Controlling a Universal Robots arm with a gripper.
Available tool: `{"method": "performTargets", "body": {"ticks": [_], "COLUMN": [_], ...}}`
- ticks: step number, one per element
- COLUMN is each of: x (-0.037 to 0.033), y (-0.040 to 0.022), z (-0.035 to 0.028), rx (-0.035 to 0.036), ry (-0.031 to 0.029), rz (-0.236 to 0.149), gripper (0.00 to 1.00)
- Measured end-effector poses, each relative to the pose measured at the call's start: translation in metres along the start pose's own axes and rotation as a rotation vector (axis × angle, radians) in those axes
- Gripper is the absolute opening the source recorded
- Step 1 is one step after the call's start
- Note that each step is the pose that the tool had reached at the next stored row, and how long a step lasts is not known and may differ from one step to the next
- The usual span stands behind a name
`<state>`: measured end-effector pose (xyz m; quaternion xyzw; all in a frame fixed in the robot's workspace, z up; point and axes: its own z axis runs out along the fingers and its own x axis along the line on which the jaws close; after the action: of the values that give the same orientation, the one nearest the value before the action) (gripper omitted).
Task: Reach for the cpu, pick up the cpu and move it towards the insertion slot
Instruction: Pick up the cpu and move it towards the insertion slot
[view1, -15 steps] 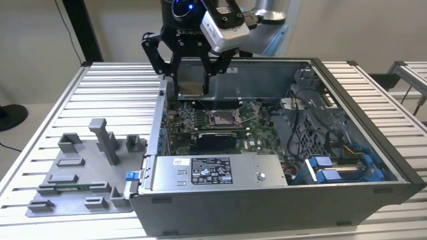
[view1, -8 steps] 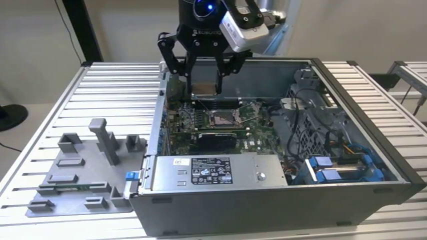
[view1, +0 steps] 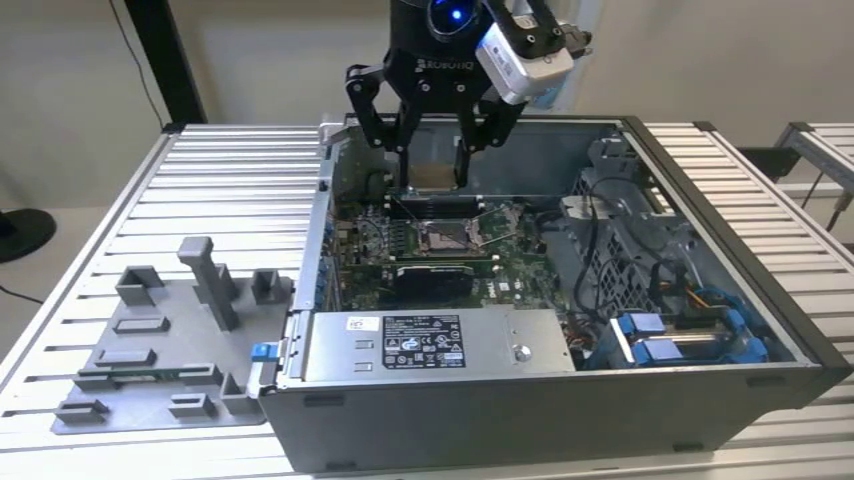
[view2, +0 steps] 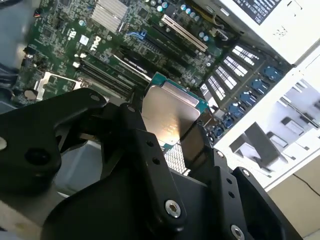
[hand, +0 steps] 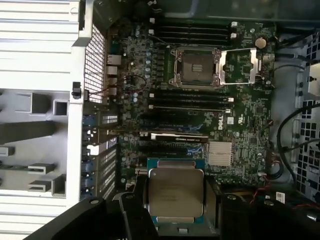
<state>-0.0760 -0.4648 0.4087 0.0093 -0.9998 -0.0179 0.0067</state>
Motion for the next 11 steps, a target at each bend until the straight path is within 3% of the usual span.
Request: {"method": "performTargets", "body": {"ticks": [11], "x": [-0.0321], "y": [-0.0006], "z": [-0.0005], "rx": [0.0000], "ry": [0.0007], "rz": [0.000], "gripper": [0.00]}}
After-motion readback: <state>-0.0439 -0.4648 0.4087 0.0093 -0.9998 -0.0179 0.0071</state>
